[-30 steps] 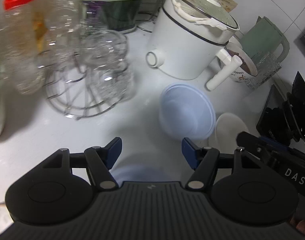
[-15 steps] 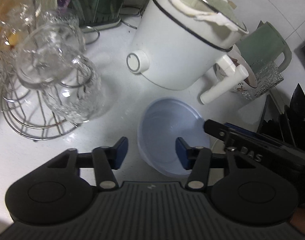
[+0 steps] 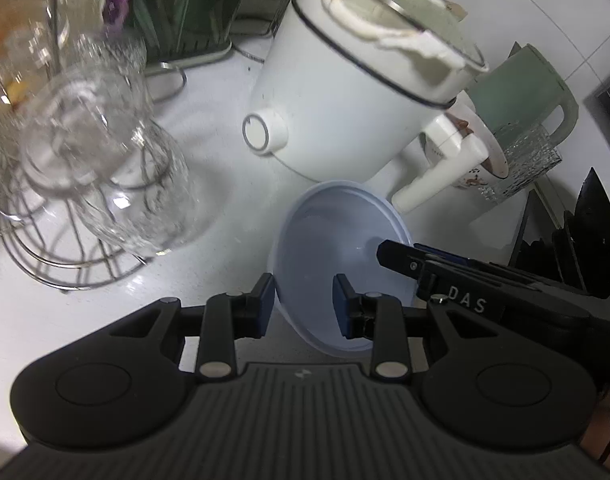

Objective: Organize plates and bowls
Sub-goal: 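Close both grippers on the rim of the second light blue bowl, then lower the second blue bowl into the first blue bowl and open both grippers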

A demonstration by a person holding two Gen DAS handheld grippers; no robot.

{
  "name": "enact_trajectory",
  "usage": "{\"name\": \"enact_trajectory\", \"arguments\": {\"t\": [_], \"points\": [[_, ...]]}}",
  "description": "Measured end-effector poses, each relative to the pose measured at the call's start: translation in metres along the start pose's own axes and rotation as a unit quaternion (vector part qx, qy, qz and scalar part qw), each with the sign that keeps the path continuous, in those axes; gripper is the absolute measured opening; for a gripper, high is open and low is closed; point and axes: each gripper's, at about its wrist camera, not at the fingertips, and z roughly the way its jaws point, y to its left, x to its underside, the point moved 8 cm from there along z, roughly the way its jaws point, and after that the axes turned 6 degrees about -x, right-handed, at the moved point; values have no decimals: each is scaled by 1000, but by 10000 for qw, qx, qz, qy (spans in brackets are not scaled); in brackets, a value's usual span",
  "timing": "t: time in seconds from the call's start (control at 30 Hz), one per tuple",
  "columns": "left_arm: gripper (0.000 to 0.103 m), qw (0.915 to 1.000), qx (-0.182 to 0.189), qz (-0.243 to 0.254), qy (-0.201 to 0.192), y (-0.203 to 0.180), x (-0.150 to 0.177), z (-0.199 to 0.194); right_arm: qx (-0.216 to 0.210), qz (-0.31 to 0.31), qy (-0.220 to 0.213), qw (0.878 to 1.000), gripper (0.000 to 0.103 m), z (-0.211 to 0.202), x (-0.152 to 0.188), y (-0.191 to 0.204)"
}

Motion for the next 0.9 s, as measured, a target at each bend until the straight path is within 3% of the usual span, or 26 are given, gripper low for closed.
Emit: {"name": "enact_trajectory", "arguments": {"t": [0.33, 0.63, 0.9], "points": [[37, 9997, 149, -38, -168, 9, -11, -64, -324, 393, -192, 9985, 31, -50, -6, 28], [37, 9989, 193, 203, -370, 6, 3, -122, -514, 720, -331, 9955, 31, -97, 2, 50], [37, 9981, 420, 103, -440, 14, 20, -157, -461, 856, -527, 9939, 31, -131, 19, 69]]}}
